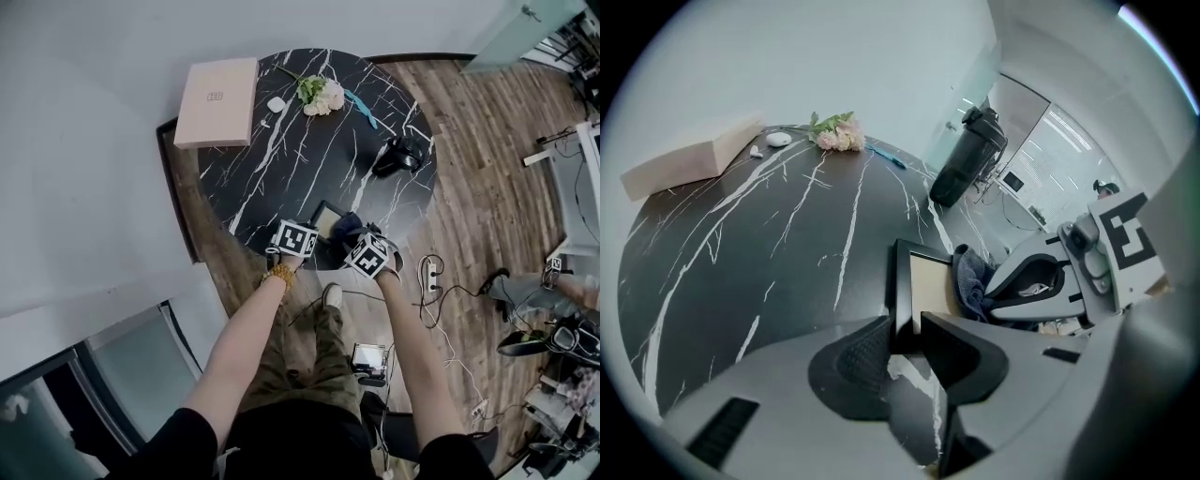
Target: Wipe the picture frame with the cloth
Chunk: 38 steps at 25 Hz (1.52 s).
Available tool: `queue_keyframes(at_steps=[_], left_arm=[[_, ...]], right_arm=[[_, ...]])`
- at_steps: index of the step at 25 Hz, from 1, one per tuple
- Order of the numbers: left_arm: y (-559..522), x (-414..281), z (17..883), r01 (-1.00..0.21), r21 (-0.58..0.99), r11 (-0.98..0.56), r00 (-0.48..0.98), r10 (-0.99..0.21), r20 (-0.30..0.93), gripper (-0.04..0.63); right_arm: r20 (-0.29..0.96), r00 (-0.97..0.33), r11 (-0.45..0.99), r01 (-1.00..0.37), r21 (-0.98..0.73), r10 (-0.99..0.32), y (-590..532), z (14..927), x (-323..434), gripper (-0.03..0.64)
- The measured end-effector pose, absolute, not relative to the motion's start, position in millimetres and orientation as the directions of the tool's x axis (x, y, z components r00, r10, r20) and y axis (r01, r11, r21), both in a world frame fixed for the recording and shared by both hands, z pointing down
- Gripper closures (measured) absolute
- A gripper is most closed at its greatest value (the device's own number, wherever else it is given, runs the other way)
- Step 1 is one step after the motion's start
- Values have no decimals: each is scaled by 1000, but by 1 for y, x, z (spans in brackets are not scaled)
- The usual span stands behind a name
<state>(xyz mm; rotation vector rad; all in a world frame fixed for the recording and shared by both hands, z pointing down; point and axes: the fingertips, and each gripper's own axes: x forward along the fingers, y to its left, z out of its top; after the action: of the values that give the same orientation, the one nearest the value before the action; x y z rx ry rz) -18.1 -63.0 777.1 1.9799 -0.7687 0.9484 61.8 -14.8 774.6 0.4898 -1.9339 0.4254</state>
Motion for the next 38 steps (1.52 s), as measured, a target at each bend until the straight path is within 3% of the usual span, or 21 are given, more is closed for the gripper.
queue_keyframes(at_steps=[4, 7, 12, 14, 18, 30, 32, 34, 36, 38], left_arm=[[-63, -17, 777, -764, 385, -518, 535, -174, 826, 491], [-64, -19, 774, -763, 387, -517, 538, -177, 824, 491], [-65, -17, 775, -759, 392, -521, 543, -172, 822, 491], [-64, -17, 775, -759, 394, -519, 543, -168, 823, 491], [-64, -18, 776, -760, 383, -526, 535, -169, 828, 491], [-64, -16, 774, -774, 367, -516, 515, -176, 839, 491], [-65, -16, 772, -771, 324, -549, 499, -204, 842, 487], [-62, -21, 770, -745, 253, -617, 479, -232, 847, 466], [-50, -27, 767, -721, 215, -659, 477, -248, 843, 413], [-41, -26, 752, -721, 214, -659, 519, -309, 797, 411]], right_arm=[[864, -446, 855, -518, -38, -232, -35, 753, 56, 586], [864, -431, 807, -589, -50, -261, -48, 765, 62, 454], [833, -492, 738, -655, -163, -253, -53, 767, 48, 562], [818, -529, 761, -620, -190, -226, -52, 764, 29, 566], [858, -485, 830, -540, -139, -172, -49, 774, 8, 569], [881, -447, 803, -577, -150, -157, -14, 775, 59, 575], [838, -493, 819, -564, -104, -233, -22, 760, 54, 561], [714, -584, 780, -620, -85, -386, -32, 735, 52, 488], [586, -618, 705, -701, -110, -523, -34, 712, 65, 489], [525, -606, 662, -743, -104, -598, -30, 699, 82, 489]])
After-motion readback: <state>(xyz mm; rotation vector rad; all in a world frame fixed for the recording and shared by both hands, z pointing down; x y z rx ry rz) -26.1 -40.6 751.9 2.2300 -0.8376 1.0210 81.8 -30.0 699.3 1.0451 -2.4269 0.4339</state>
